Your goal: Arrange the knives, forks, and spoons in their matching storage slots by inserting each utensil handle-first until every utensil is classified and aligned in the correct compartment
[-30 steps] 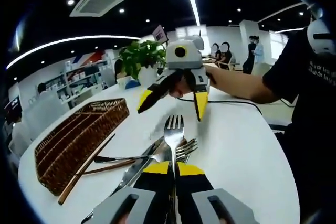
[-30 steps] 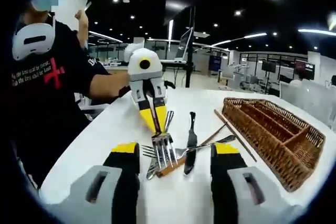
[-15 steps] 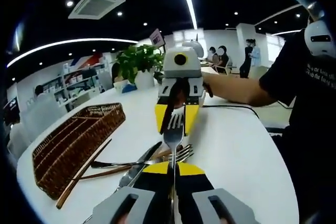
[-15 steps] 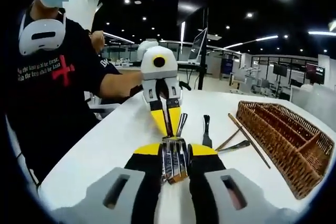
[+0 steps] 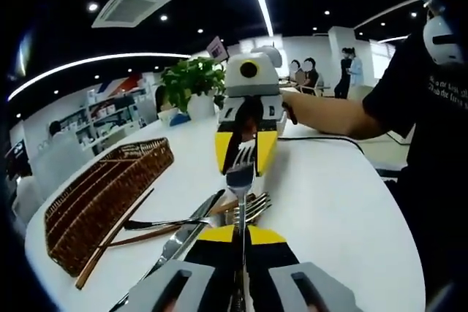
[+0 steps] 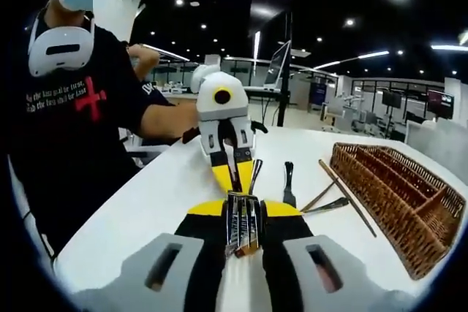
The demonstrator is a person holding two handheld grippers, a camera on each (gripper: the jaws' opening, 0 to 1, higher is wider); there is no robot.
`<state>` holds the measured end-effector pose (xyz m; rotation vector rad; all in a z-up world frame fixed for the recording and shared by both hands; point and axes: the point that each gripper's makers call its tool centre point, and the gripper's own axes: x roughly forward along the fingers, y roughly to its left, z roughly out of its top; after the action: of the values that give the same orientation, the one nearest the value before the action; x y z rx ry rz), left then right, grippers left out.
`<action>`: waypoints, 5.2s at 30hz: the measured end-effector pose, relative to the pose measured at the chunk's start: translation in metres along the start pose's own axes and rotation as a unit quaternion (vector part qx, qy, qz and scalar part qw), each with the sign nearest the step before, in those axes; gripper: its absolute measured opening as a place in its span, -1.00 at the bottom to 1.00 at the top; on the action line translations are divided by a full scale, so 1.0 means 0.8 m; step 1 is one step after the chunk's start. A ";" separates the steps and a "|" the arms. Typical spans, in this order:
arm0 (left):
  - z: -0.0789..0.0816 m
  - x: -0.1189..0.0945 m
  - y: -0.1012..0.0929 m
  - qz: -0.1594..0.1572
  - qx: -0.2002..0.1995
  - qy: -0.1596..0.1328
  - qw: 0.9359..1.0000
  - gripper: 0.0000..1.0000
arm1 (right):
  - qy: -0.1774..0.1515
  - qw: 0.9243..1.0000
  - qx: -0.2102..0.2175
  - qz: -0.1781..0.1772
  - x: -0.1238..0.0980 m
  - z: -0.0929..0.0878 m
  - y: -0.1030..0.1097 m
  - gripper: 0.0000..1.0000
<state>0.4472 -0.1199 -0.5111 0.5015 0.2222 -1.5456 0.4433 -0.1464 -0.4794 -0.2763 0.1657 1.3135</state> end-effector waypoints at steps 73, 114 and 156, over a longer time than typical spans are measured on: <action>0.103 -0.069 0.092 -0.010 0.131 0.028 0.991 -1.00 | -0.026 0.910 0.079 -0.406 -0.174 0.009 -0.179 0.99; 0.096 -0.033 0.183 -0.024 0.144 0.027 0.989 -1.00 | -0.034 0.905 0.108 -0.411 -0.173 -0.002 -0.190 0.99; 0.101 0.013 0.351 -0.020 0.188 0.053 0.980 -1.00 | -0.032 0.900 0.124 -0.416 -0.169 -0.021 -0.198 0.99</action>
<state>0.7105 -0.1784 -0.3974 0.8839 0.0188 -1.6089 0.5631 -0.3132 -0.4413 -0.0627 0.1336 0.4387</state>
